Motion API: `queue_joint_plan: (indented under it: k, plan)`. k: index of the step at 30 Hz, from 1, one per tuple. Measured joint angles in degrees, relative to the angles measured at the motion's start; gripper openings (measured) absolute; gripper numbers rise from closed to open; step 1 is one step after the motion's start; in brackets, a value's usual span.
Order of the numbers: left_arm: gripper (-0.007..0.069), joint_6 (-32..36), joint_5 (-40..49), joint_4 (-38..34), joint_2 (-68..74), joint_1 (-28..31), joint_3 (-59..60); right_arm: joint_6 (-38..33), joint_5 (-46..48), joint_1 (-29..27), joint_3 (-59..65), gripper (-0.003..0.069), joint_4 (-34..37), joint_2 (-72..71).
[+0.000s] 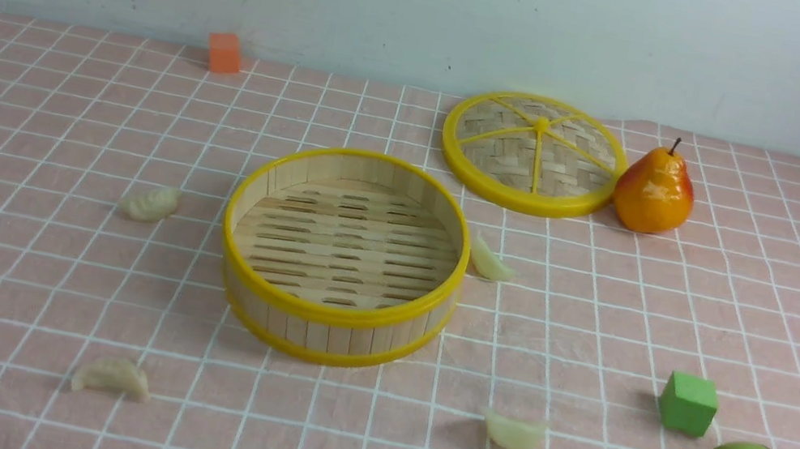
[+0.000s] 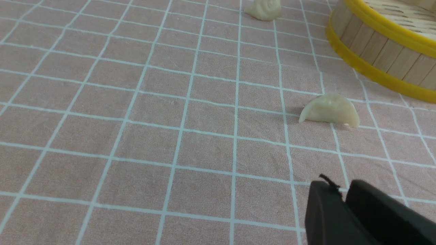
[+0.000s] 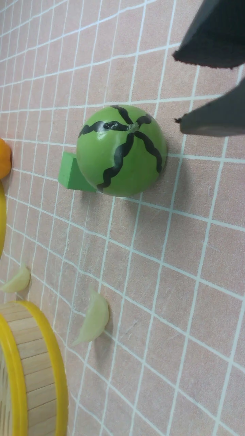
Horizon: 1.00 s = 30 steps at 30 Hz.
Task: Put the dumplings into the steamer on the table with the pink tablecloth.
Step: 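Reach for and grasp a dumpling on the table with the left gripper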
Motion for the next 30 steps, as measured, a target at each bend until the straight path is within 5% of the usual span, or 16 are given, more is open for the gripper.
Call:
queue_joint_plan:
  k: [30]
  plan:
    - [0.0111, 0.0, -1.0, 0.9, 0.0, 0.0, 0.0, 0.0, -0.2, 0.0, 0.0, 0.0239, -0.7, 0.0]
